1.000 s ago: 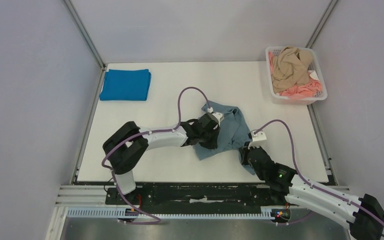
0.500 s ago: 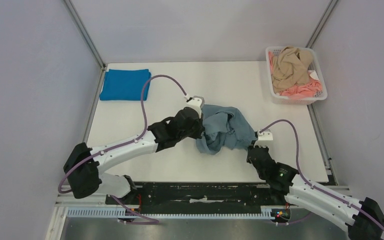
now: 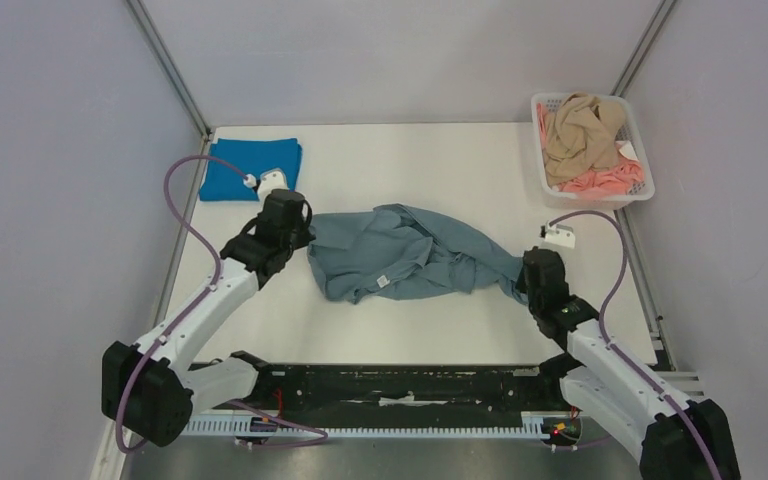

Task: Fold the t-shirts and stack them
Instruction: Flatten out the tshirt

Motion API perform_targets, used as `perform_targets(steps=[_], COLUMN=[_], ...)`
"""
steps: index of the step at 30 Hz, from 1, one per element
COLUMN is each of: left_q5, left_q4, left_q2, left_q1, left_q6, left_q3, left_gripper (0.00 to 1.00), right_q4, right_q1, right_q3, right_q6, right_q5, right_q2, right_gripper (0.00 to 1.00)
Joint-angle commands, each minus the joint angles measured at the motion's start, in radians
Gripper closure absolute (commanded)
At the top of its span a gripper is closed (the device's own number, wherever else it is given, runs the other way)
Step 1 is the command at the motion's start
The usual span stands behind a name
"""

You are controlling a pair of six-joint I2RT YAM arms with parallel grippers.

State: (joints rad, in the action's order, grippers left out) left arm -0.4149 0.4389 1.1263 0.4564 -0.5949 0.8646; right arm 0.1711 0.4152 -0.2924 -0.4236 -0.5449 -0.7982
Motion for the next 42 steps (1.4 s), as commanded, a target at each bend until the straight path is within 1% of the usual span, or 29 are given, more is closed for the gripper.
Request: perform_targets(steps=[1, 3, 7, 11, 14, 21, 26, 28, 32, 34, 36, 39, 40, 42], left_q5=[0.064, 0.077, 0.02, -0.097, -0.169, -0.243, -0.243, -0.232, -0.259, -0.268, -0.313, -0.403, -0.413, -0.376], left_q4=[-0.004, 0.015, 0.055, 0.103, 0.139, 0.134, 0.119, 0.105, 0.11, 0.103, 0.077, 0.051, 0.035, 0.023], left_q2=[-0.012, -0.011, -0.053, -0.115, -0.175, -0.367, -0.502, -0.52, -0.456, -0.386, -0.288, -0.072, 0.014, 0.182], left_q1=[-0.068, -0.081, -0.109, -0.124, -0.124, -0.124, -0.123, -0.123, -0.122, -0.122, -0.122, -0.124, -0.128, -0.155], left_q6=[0.007, 0.021, 0.059, 0.097, 0.108, 0.17, 0.177, 0.188, 0.202, 0.217, 0.236, 0.267, 0.282, 0.288], left_q3=[0.094, 0.168, 0.313, 0.451, 0.535, 0.628, 0.644, 0.644, 0.687, 0.709, 0.728, 0.789, 0.811, 0.864], left_gripper=[0.98, 0.98, 0.98, 0.98, 0.98, 0.98, 0.98, 0.98, 0.98, 0.98, 0.98, 0.98, 0.98, 0.98], right_q4=[-0.163, -0.163, -0.127, -0.066, -0.04, -0.015, -0.013, -0.011, -0.007, -0.006, -0.005, -0.009, -0.015, -0.03], right_q1=[-0.124, -0.13, -0.143, -0.152, -0.151, -0.151, -0.152, -0.151, -0.151, -0.152, -0.152, -0.152, -0.152, -0.155], right_q3=[-0.153, -0.233, -0.432, -0.61, -0.701, -0.853, -0.91, -0.92, -0.93, -0.929, -0.917, -0.858, -0.826, -0.755], right_q6=[0.124, 0.15, 0.227, 0.291, 0.326, 0.391, 0.415, 0.443, 0.461, 0.479, 0.482, 0.469, 0.459, 0.429], right_q5=[0.22, 0.223, 0.137, 0.026, -0.01, -0.018, -0.039, -0.042, -0.055, -0.072, -0.109, -0.162, -0.178, -0.193], right_q2=[-0.013, -0.018, -0.025, -0.011, 0.021, 0.14, 0.225, 0.236, 0.224, 0.197, 0.147, 0.052, 0.02, -0.052], right_gripper=[1.0, 1.0, 1.0, 1.0, 1.0, 1.0, 1.0, 1.0, 1.0, 1.0, 1.0, 1.0, 1.0, 1.0])
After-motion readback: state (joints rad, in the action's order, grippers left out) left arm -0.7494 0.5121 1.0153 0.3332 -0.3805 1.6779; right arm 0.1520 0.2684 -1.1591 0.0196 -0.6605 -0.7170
